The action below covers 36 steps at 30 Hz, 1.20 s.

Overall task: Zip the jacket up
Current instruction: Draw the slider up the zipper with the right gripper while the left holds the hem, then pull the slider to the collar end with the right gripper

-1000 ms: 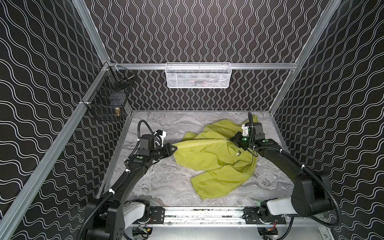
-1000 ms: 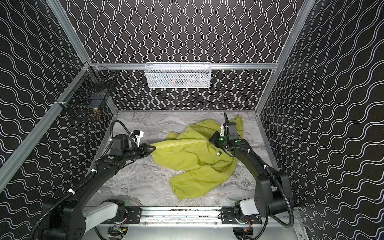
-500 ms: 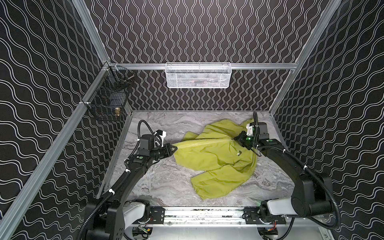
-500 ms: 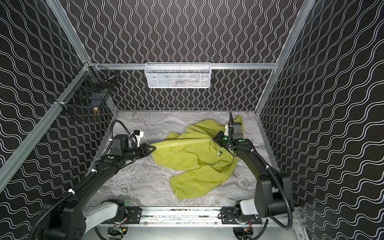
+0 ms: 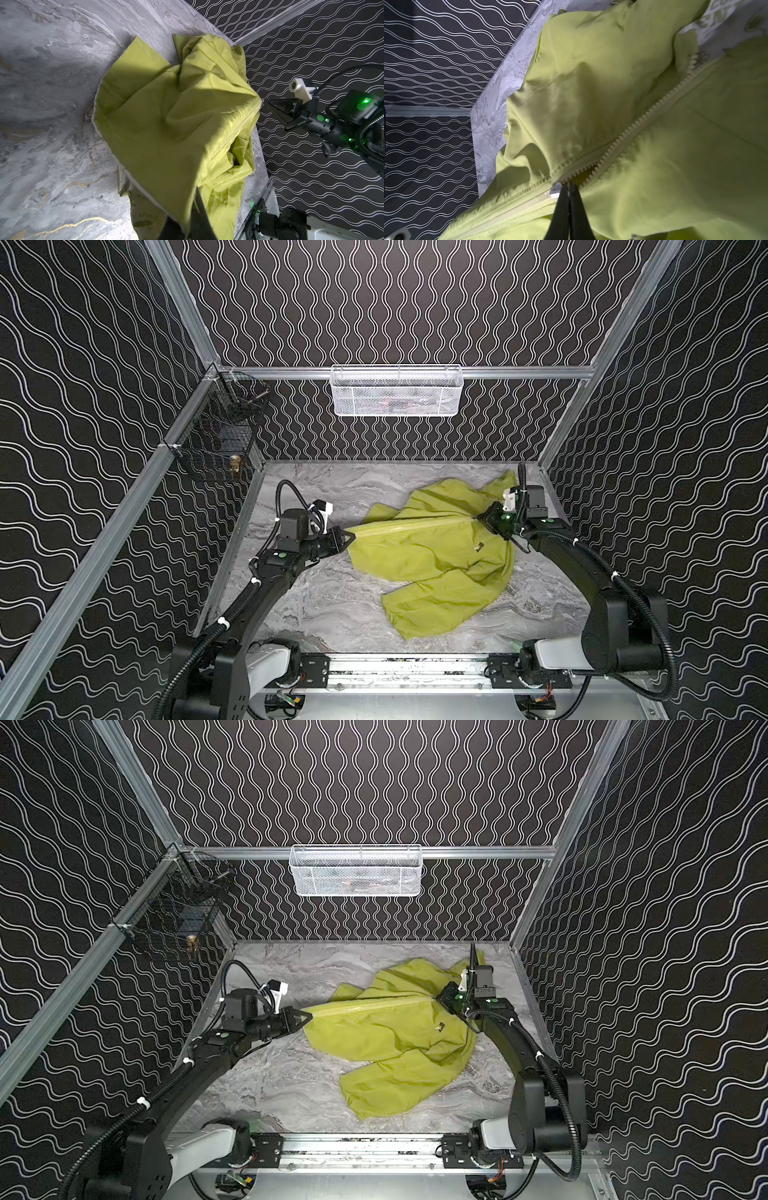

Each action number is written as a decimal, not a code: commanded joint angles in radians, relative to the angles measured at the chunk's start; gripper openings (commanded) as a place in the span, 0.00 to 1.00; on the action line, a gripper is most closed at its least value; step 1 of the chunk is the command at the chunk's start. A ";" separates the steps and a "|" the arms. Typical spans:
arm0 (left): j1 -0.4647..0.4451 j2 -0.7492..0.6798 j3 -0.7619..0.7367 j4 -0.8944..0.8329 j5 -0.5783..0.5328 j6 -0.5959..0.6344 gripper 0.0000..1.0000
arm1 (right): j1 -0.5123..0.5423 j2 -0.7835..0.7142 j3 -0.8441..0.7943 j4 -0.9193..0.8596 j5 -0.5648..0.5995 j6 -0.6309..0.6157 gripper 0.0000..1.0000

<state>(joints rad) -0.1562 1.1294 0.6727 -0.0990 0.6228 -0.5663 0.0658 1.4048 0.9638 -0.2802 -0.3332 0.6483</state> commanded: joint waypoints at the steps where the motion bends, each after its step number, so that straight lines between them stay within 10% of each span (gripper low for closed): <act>1: 0.003 -0.009 -0.001 -0.004 -0.036 0.028 0.00 | -0.016 0.000 0.002 -0.004 0.063 -0.013 0.00; 36: 0.006 -0.051 0.008 -0.117 -0.195 0.056 0.00 | -0.120 0.034 0.027 -0.014 0.081 -0.039 0.00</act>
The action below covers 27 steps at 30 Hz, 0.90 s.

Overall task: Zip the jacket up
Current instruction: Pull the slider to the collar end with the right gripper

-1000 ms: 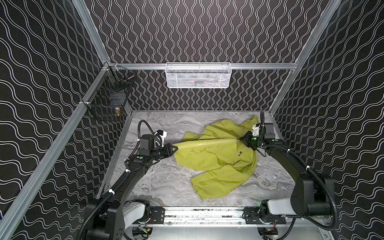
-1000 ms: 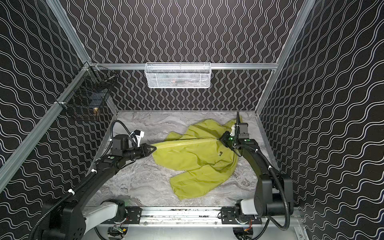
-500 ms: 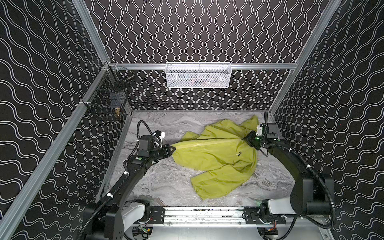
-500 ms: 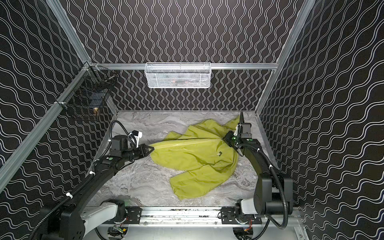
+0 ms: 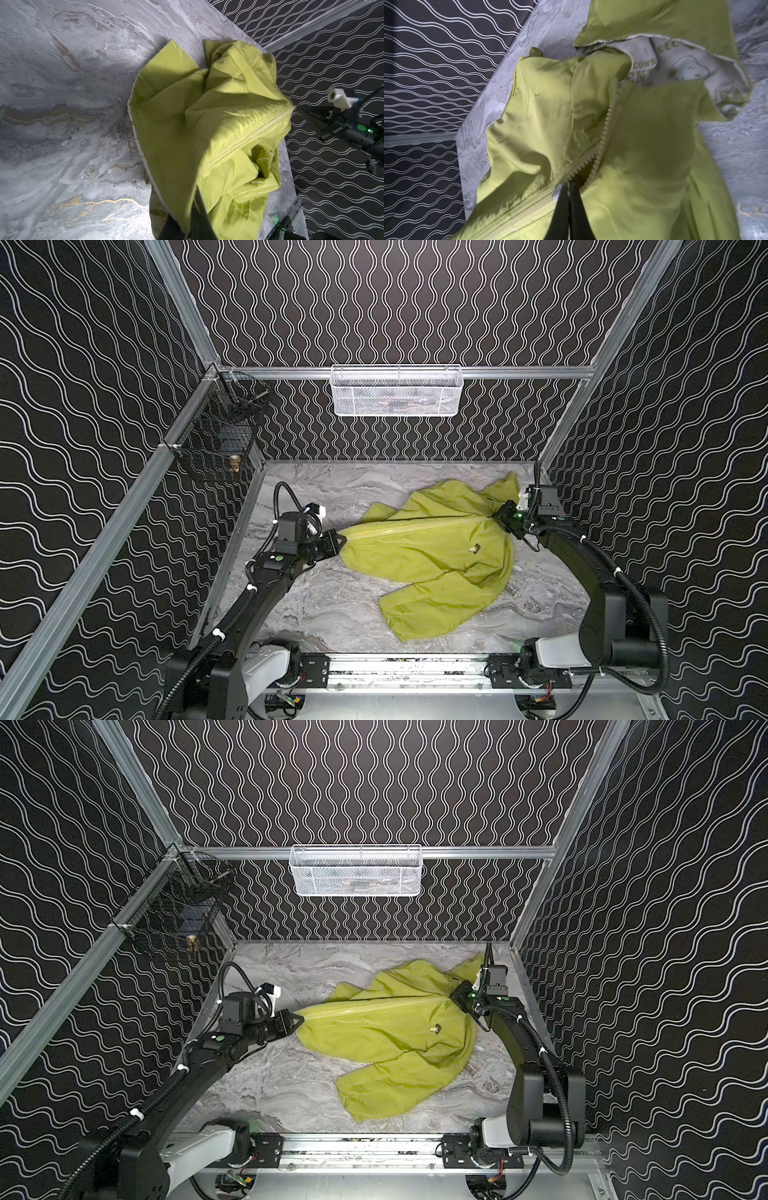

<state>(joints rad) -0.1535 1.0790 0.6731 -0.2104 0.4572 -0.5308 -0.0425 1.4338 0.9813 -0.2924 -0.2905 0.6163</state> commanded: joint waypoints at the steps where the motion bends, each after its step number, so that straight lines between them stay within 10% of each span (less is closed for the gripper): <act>1: 0.004 -0.001 0.006 -0.004 -0.027 0.021 0.00 | -0.019 0.007 0.009 -0.002 0.039 -0.007 0.00; 27: 0.006 -0.001 -0.001 0.007 -0.023 0.016 0.00 | -0.169 0.050 0.049 0.013 0.001 -0.015 0.00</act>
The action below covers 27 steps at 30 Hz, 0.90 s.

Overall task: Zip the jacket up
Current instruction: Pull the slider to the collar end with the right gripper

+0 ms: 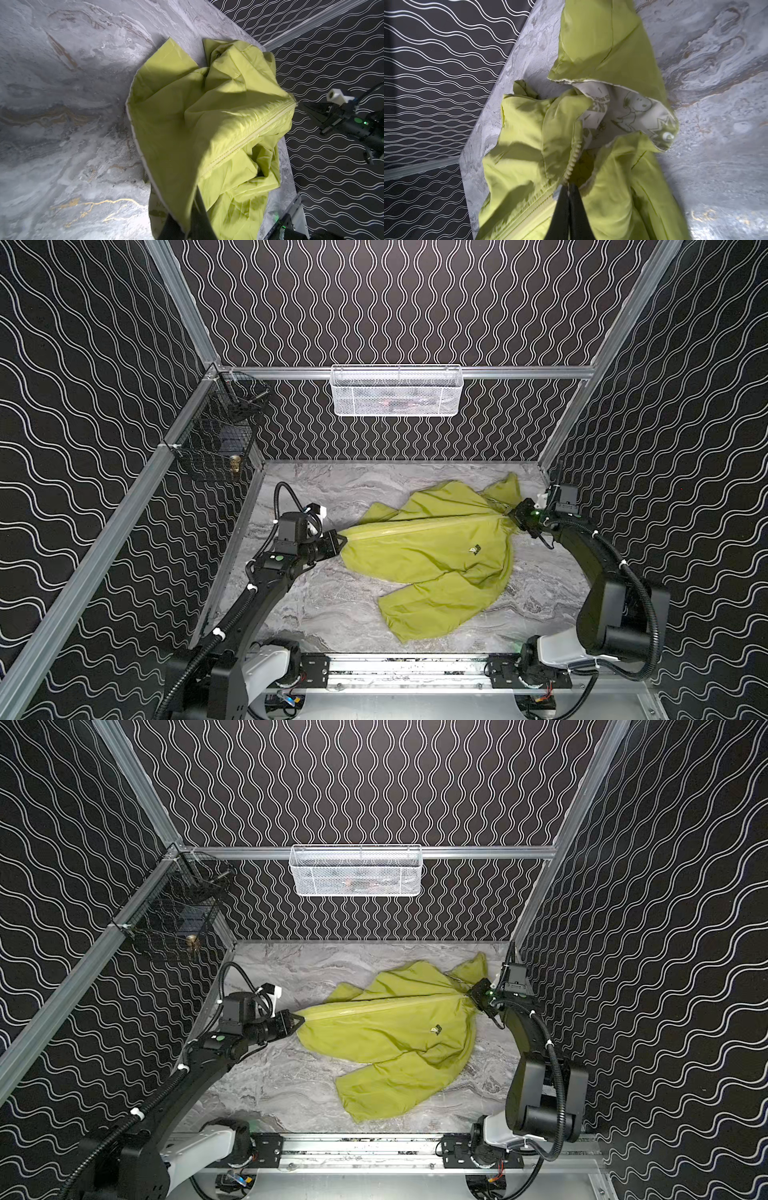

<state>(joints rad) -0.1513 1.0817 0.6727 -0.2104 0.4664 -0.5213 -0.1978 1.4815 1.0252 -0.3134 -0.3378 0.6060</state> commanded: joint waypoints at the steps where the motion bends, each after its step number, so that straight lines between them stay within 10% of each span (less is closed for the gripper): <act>1: 0.005 -0.004 -0.002 0.009 -0.032 0.005 0.00 | -0.019 0.003 0.006 0.034 0.048 -0.005 0.00; 27: 0.015 -0.005 -0.010 0.017 -0.021 0.012 0.00 | -0.118 0.012 0.011 0.012 0.085 -0.007 0.00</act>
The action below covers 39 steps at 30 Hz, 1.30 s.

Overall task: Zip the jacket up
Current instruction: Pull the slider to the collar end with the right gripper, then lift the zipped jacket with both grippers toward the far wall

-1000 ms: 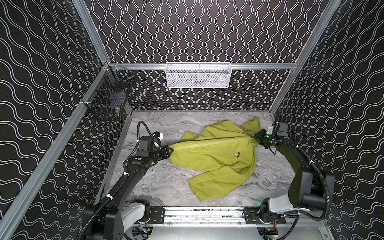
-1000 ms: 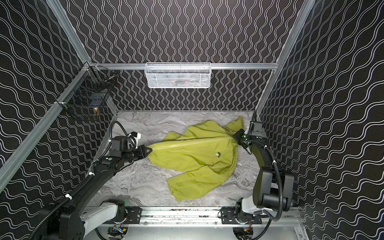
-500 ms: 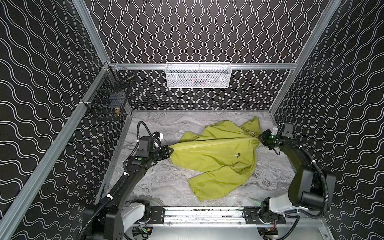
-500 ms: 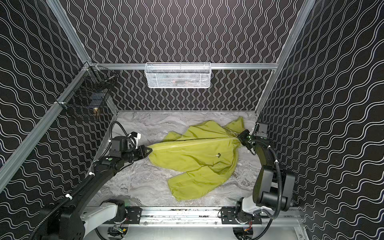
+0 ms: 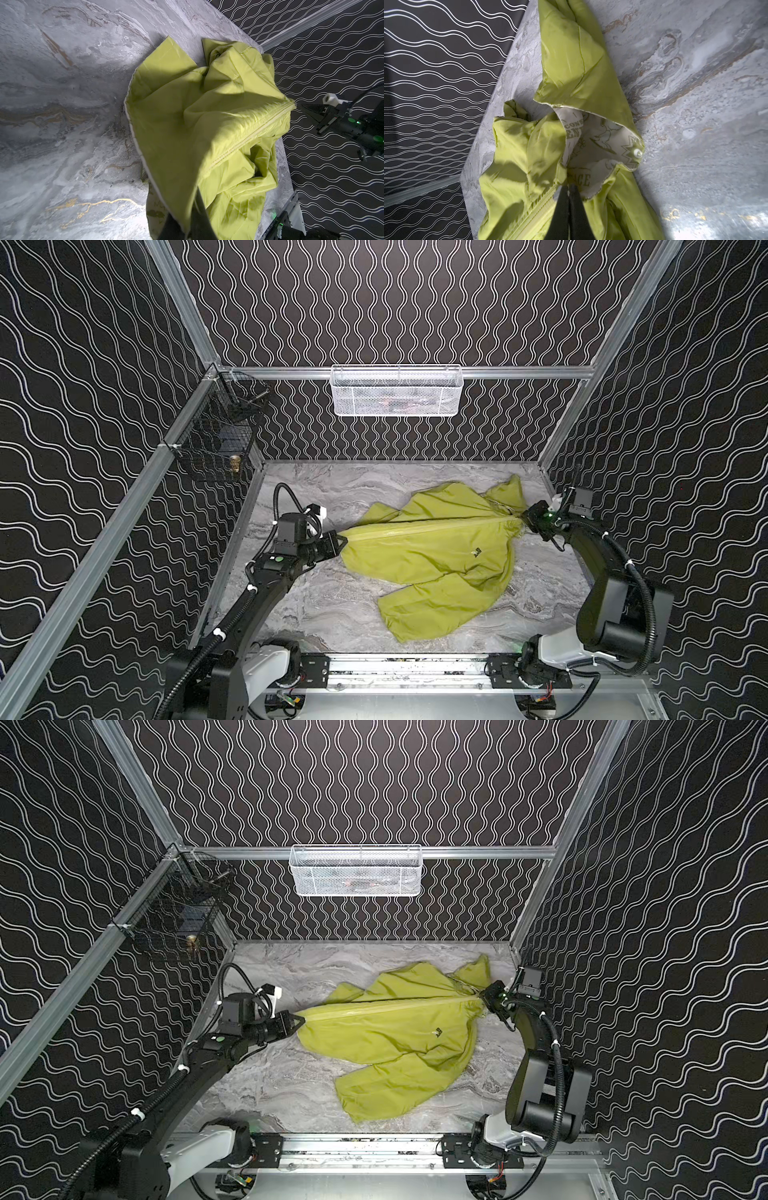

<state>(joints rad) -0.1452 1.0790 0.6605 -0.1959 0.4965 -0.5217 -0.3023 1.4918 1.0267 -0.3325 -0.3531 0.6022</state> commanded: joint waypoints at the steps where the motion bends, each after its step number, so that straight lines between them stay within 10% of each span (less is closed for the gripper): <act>1: 0.010 -0.001 0.003 0.003 -0.052 0.013 0.00 | -0.015 0.002 0.010 0.030 0.104 -0.002 0.00; 13: 0.013 0.174 0.170 0.092 -0.047 -0.001 0.00 | -0.015 0.040 0.040 0.205 -0.189 0.092 0.00; 28: 0.042 0.766 1.479 -0.153 -0.031 0.092 0.00 | -0.021 0.157 0.486 0.933 -0.511 0.636 0.00; 39: 0.096 0.339 0.597 0.124 -0.044 -0.014 0.00 | -0.023 -0.002 -0.019 0.903 -0.584 0.478 0.00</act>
<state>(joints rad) -0.0589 1.4887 1.3941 -0.1783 0.4553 -0.4992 -0.3225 1.5238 1.1038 0.5564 -0.8909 1.1316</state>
